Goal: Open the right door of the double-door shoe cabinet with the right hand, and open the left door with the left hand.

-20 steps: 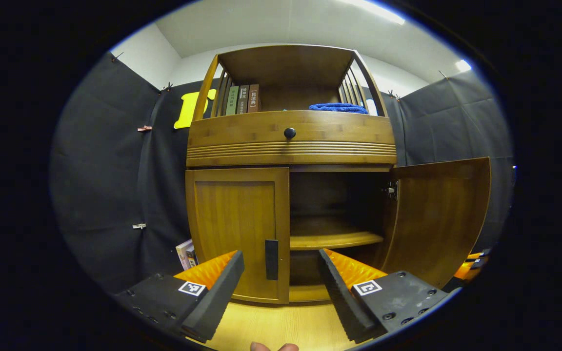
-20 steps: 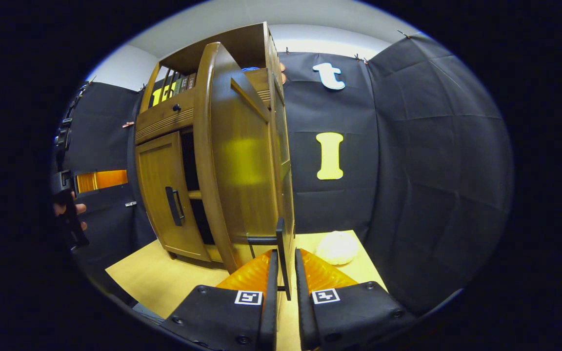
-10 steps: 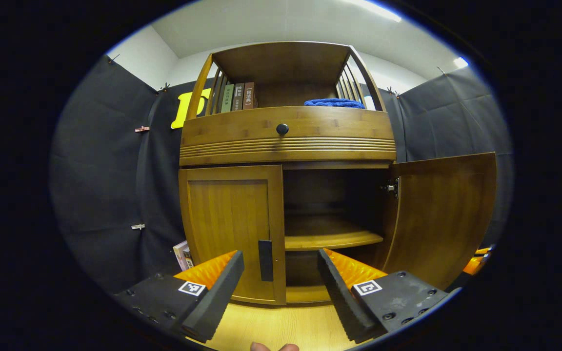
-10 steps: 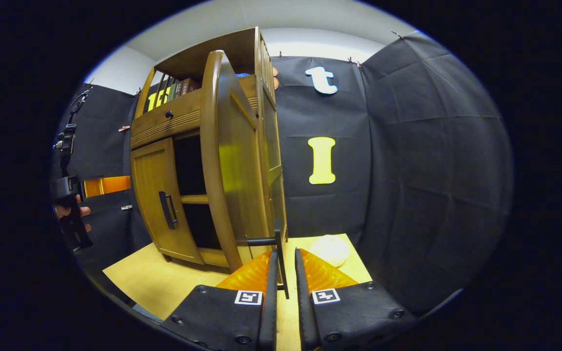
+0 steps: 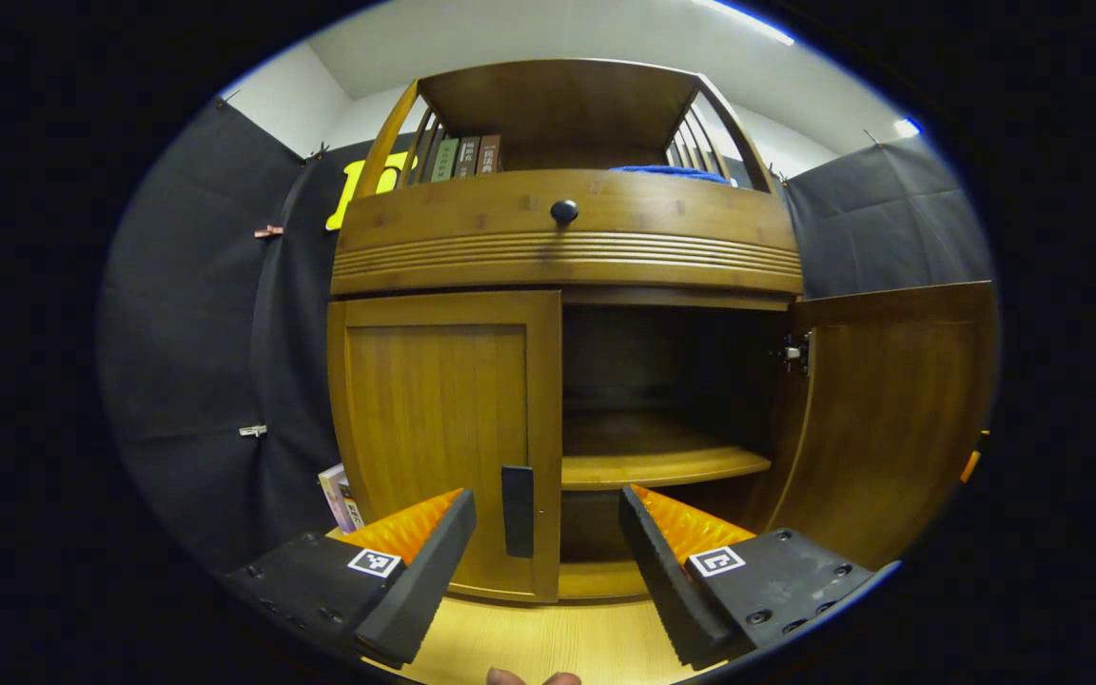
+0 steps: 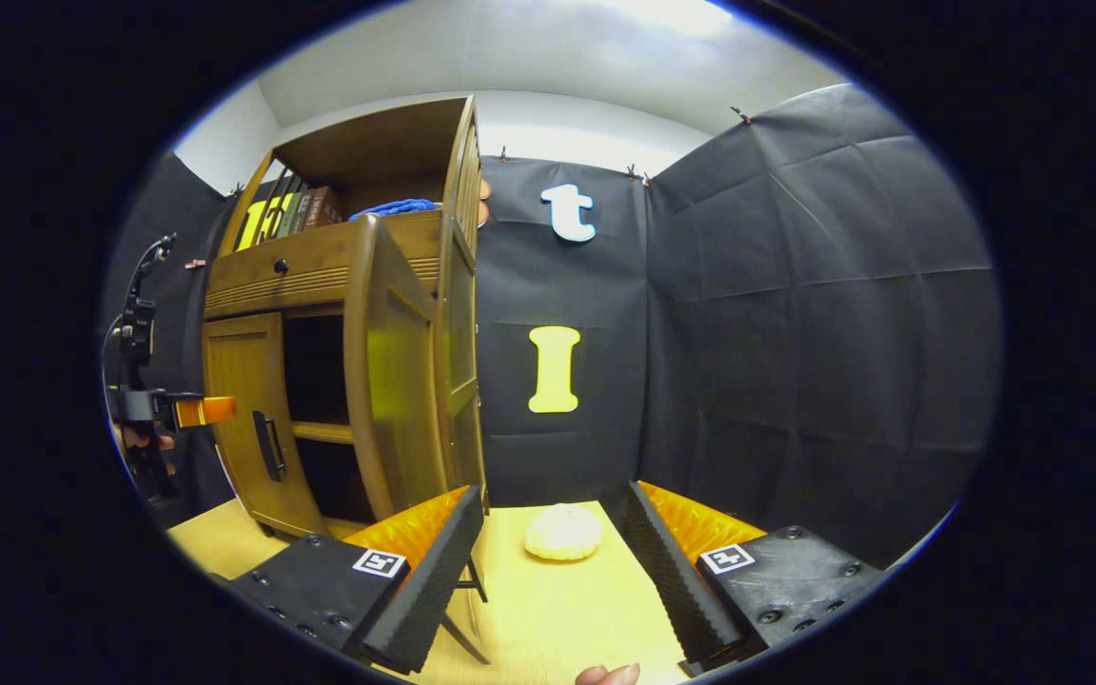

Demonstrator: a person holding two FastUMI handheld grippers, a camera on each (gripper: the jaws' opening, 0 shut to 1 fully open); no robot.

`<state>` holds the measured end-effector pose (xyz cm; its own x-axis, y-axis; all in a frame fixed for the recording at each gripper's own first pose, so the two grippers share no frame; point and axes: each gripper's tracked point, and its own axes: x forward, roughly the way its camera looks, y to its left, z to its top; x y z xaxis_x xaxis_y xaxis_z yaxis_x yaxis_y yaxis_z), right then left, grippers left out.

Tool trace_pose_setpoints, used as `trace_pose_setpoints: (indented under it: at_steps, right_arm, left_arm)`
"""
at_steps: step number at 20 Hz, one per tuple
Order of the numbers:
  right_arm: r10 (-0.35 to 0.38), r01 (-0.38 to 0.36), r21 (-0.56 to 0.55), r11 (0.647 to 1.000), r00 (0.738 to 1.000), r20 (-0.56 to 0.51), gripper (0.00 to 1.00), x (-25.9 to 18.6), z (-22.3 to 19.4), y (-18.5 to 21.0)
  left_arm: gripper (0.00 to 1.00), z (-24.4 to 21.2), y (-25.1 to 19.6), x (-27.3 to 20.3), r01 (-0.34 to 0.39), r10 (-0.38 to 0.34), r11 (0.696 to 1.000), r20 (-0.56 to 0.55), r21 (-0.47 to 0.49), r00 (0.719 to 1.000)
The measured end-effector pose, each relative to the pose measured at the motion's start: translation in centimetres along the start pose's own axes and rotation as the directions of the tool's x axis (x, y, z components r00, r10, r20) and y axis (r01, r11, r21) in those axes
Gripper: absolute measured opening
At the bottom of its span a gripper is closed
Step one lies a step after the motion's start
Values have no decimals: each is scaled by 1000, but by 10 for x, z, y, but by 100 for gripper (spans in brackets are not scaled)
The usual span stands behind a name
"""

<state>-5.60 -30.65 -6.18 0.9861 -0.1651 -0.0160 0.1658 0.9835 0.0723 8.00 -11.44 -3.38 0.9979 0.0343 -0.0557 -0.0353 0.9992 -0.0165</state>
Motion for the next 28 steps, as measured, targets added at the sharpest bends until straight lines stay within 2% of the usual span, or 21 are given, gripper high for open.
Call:
trace_pose_setpoints:
  at_steps: [5, 6, 7, 8, 11, 13, 14, 18, 23, 28]
  right_arm:
    - [-34, 34, 7, 999, 999, -20, 93, -10, -2, -10]
    - [-39, 40, 9, 999, 999, -22, 96, -12, 0, -12]
    - [-46, 46, 13, 999, 999, -21, 93, -13, 1, -14]
    - [-52, 52, 17, 998, 999, -17, 96, -14, 4, -15]
    - [-66, 66, 10, 998, 998, -4, 96, -18, 8, -17]
    - [-71, 71, 2, 997, 997, -5, 96, -21, 10, -18]
    - [-74, 74, -1, 997, 997, -5, 96, -23, 11, -18]
    - [-90, 90, -1, 996, 996, 1, 96, -29, 14, -18]
    - [-75, 76, -10, 997, 997, 14, 96, -33, 23, 1]
    - [-39, 40, -35, 999, 999, 36, 96, -40, 30, 29]
  left_arm:
    - [94, -28, 19, 56, -19, 20, 1000, -39, 18, 999]
    - [94, -35, 21, 67, -20, 20, 1000, -44, 17, 999]
    - [93, -40, 23, 78, -19, 20, 1000, -54, 15, 998]
    - [92, -48, 24, 89, -18, 19, 1000, -67, 13, 998]
    - [87, -66, 31, 118, -25, 26, 1000, -93, 19, 995]
    - [77, -74, 30, 127, -19, 20, 1000, -110, 9, 994]
    - [66, -78, 32, 133, -20, 21, 1000, -112, 11, 993]
    - [37, -78, 27, 134, 5, -1, 999, -98, 41, 995]
    - [34, -82, 28, 128, 41, -37, 999, -128, 26, 991]
    - [34, -82, 34, 100, 66, -61, 997, -127, 30, 990]
